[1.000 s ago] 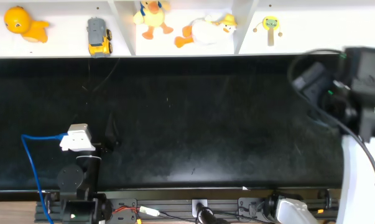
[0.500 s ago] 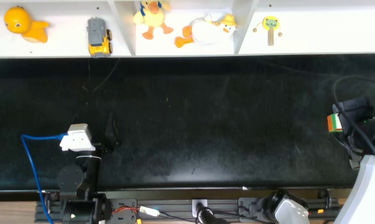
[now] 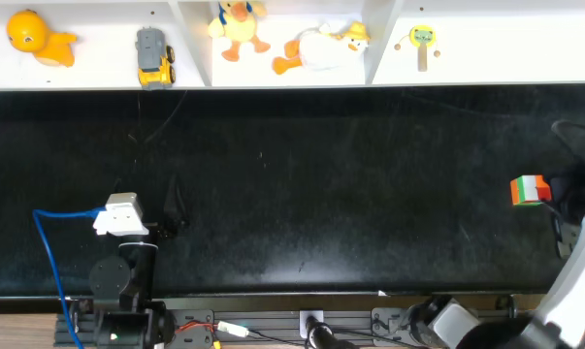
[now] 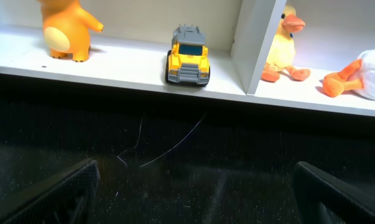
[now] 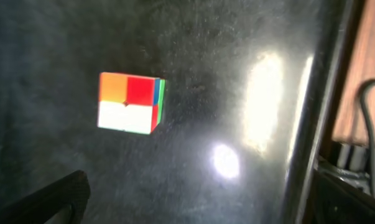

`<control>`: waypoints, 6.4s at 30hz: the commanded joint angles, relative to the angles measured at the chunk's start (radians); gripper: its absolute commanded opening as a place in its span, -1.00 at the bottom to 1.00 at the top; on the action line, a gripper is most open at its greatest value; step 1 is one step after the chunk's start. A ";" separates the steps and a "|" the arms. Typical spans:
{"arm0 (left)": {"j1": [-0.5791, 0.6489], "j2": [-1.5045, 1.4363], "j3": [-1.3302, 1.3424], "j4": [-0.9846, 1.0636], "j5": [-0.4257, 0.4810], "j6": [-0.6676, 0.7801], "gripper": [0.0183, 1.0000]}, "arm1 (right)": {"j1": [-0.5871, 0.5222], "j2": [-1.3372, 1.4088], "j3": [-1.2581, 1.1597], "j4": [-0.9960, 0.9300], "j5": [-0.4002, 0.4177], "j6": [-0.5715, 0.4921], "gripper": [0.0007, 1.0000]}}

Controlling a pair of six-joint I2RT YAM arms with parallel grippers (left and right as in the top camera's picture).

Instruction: Store Toys

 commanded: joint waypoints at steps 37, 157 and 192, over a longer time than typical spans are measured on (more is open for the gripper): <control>0.003 -0.011 -0.003 -0.002 0.003 -0.018 0.99 | 0.055 0.365 -0.008 0.304 -0.016 0.019 1.00; 0.003 -0.010 -0.003 -0.002 0.003 -0.018 1.00 | 0.140 0.603 -0.177 2.066 -0.829 -0.883 -0.91; 0.003 -0.010 -0.003 -0.002 0.002 -0.018 1.00 | 0.194 0.737 -0.048 2.065 -0.698 -0.702 0.99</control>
